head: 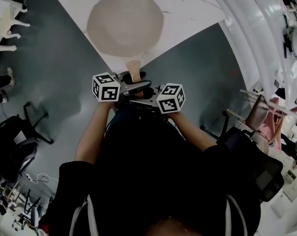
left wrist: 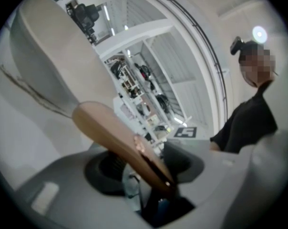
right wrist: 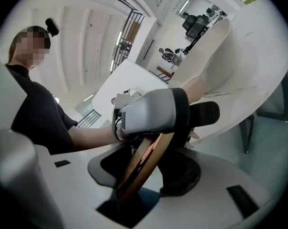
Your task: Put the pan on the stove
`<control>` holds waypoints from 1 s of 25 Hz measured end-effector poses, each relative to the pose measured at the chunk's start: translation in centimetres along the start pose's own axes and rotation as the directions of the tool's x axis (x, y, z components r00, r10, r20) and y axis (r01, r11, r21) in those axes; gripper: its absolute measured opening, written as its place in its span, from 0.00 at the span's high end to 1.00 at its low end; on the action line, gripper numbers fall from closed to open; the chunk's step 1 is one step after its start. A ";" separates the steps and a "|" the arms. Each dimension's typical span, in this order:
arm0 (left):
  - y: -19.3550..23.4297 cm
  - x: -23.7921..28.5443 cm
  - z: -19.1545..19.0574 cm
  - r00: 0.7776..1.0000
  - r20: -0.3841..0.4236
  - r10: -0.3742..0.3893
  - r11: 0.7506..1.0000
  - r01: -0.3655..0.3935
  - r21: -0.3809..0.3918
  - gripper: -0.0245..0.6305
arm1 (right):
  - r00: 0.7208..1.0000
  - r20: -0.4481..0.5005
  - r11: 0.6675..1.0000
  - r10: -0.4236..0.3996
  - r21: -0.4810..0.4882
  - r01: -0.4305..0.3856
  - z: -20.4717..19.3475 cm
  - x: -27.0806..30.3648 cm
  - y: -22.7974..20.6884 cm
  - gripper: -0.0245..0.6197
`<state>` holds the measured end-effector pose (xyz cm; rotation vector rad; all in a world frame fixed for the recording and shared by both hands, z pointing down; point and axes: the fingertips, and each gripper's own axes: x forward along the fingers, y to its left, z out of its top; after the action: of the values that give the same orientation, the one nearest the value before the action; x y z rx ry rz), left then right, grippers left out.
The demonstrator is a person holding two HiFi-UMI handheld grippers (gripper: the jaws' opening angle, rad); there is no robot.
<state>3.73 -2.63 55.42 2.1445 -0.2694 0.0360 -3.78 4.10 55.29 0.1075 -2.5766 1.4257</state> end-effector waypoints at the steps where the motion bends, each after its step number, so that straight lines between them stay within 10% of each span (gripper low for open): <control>1: 0.0 0.1 0.0 1.000 0.001 0.004 1.000 -0.004 0.002 0.59 | 1.000 0.005 1.000 0.000 -0.006 0.000 0.0 0.0 0.0 0.67; 25: -4.0 0.0 1.0 0.999 0.008 0.032 0.998 -0.032 0.053 0.59 | 0.997 0.062 0.995 0.048 -0.093 -0.042 1.1 -1.3 4.0 0.65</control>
<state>4.47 -1.33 51.62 2.1939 -0.3104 0.0545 -3.29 5.26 51.17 0.0839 -2.7082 1.3368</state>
